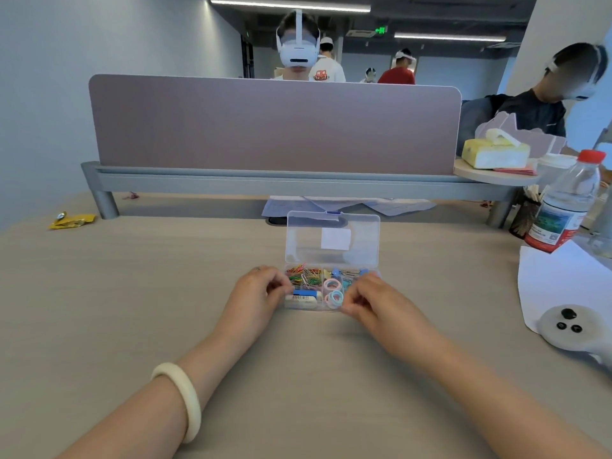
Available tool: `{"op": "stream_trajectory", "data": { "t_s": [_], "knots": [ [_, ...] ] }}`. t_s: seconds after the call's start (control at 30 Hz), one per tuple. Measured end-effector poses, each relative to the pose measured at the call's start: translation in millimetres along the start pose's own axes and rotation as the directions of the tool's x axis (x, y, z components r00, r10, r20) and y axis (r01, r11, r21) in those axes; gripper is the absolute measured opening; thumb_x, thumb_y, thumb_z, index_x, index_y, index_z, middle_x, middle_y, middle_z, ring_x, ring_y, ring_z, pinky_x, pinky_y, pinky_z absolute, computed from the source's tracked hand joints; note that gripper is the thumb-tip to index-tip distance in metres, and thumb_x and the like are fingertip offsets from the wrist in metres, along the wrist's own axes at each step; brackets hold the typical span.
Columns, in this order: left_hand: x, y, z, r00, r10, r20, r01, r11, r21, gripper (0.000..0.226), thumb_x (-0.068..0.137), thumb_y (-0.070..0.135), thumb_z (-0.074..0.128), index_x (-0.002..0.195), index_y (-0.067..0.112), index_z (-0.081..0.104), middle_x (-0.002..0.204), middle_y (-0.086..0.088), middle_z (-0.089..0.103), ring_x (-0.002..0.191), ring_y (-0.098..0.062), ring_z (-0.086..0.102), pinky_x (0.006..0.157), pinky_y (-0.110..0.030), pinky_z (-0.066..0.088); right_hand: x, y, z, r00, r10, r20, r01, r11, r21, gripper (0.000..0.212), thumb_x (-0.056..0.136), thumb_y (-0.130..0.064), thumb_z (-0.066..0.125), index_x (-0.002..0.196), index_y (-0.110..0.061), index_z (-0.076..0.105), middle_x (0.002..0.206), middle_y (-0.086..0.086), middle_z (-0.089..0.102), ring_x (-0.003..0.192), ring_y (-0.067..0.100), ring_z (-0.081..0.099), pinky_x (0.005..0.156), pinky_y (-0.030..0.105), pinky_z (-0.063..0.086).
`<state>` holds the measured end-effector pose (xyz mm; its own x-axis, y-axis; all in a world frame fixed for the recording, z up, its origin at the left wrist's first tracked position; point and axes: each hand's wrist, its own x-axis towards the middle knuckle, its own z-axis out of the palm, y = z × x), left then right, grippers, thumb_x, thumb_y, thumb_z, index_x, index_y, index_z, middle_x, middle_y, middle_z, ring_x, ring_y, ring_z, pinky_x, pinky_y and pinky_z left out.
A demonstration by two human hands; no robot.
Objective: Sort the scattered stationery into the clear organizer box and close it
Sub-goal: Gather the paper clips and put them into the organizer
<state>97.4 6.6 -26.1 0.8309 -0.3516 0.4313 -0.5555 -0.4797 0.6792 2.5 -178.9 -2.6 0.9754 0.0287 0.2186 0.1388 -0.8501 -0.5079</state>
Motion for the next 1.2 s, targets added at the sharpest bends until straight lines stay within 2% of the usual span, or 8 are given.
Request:
{"op": "stream_trajectory", "data": {
  "t_s": [0.13, 0.27, 0.37, 0.53, 0.67, 0.83, 0.97, 1.2],
  "knots": [
    [27, -10, 9, 0.995, -0.075, -0.069, 0.074, 0.997, -0.020, 0.015, 0.076, 0.005, 0.066, 0.067, 0.016, 0.061, 0.067, 0.005, 0.058, 0.061, -0.002, 0.050, 0.055, -0.005, 0.037, 52, -3, -2, 0.996, 0.032, -0.081, -0.031, 0.999, 0.016, 0.014, 0.087, -0.024, 0.057, 0.074, -0.024, 0.052, 0.084, -0.009, 0.051, 0.077, 0.011, 0.050, 0.072, 0.026, 0.041],
    [40, -17, 18, 0.999, -0.042, -0.035, 0.043, 0.998, 0.042, 0.006, 0.076, 0.006, 0.067, 0.071, 0.010, 0.066, 0.069, 0.005, 0.057, 0.063, -0.005, 0.050, 0.058, -0.014, 0.038, 86, 0, 11, 0.993, 0.058, -0.100, -0.060, 0.998, -0.017, 0.010, 0.084, -0.029, 0.061, 0.077, -0.023, 0.058, 0.087, -0.006, 0.055, 0.080, 0.013, 0.053, 0.075, 0.030, 0.046],
    [42, -24, 21, 1.000, 0.022, 0.004, -0.023, 0.991, 0.130, 0.004, 0.076, 0.007, 0.066, 0.074, 0.009, 0.068, 0.070, 0.005, 0.054, 0.067, -0.011, 0.046, 0.064, -0.022, 0.037, 94, 4, 25, 0.994, 0.039, -0.098, -0.051, 0.991, -0.120, 0.011, 0.085, -0.031, 0.059, 0.081, -0.023, 0.065, 0.088, -0.008, 0.057, 0.079, 0.012, 0.051, 0.074, 0.029, 0.038],
    [40, -29, 24, 0.996, 0.090, -0.016, -0.086, 0.979, 0.184, 0.008, 0.080, 0.012, 0.064, 0.079, 0.011, 0.071, 0.079, -0.004, 0.064, 0.077, -0.015, 0.045, 0.069, -0.019, 0.031, 93, 9, 31, 0.998, -0.034, -0.051, 0.013, 0.932, -0.361, 0.021, 0.091, -0.031, 0.049, 0.101, -0.026, 0.067, 0.109, -0.002, 0.061, 0.104, 0.021, 0.051, 0.081, 0.033, 0.033],
    [40, -31, 22, 0.995, 0.102, -0.024, -0.097, 0.984, 0.147, 0.010, 0.081, 0.013, 0.062, 0.080, 0.013, 0.072, 0.079, -0.003, 0.065, 0.076, -0.013, 0.045, 0.068, -0.017, 0.031, 90, 10, 28, 0.997, -0.042, -0.070, 0.022, 0.963, -0.270, 0.025, 0.092, -0.026, 0.046, 0.107, -0.033, 0.065, 0.111, -0.006, 0.060, 0.106, 0.019, 0.047, 0.083, 0.032, 0.032],
    [37, -33, 14, 0.987, 0.139, 0.078, -0.146, 0.984, 0.100, 0.017, 0.075, 0.020, 0.059, 0.084, 0.018, 0.073, 0.080, 0.007, 0.062, 0.080, 0.000, 0.041, 0.073, -0.002, 0.030, 84, 9, 28, 0.995, -0.096, 0.026, 0.099, 0.963, -0.250, 0.034, 0.089, -0.022, 0.044, 0.111, -0.041, 0.061, 0.100, -0.009, 0.052, 0.098, 0.015, 0.038, 0.078, 0.028, 0.022],
    [39, -35, 15, 0.979, 0.176, 0.103, -0.191, 0.967, 0.167, 0.014, 0.078, 0.012, 0.064, 0.089, 0.015, 0.073, 0.085, -0.001, 0.067, 0.080, -0.012, 0.041, 0.070, -0.007, 0.030, 85, 9, 28, 0.997, -0.070, 0.014, 0.071, 0.969, -0.238, 0.035, 0.089, -0.021, 0.043, 0.111, -0.040, 0.062, 0.100, -0.010, 0.051, 0.102, 0.016, 0.039, 0.078, 0.027, 0.021],
    [46, -36, 19, 0.991, 0.110, 0.081, -0.114, 0.992, 0.047, 0.018, 0.073, 0.013, 0.071, 0.090, 0.019, 0.072, 0.075, 0.018, 0.050, 0.080, 0.000, 0.044, 0.071, -0.011, 0.032, 89, 12, 26, 1.000, -0.017, -0.010, 0.016, 0.996, -0.083, 0.034, 0.088, -0.016, 0.046, 0.110, -0.034, 0.064, 0.110, -0.008, 0.062, 0.105, 0.016, 0.042, 0.095, 0.036, 0.036]
  ]
}}
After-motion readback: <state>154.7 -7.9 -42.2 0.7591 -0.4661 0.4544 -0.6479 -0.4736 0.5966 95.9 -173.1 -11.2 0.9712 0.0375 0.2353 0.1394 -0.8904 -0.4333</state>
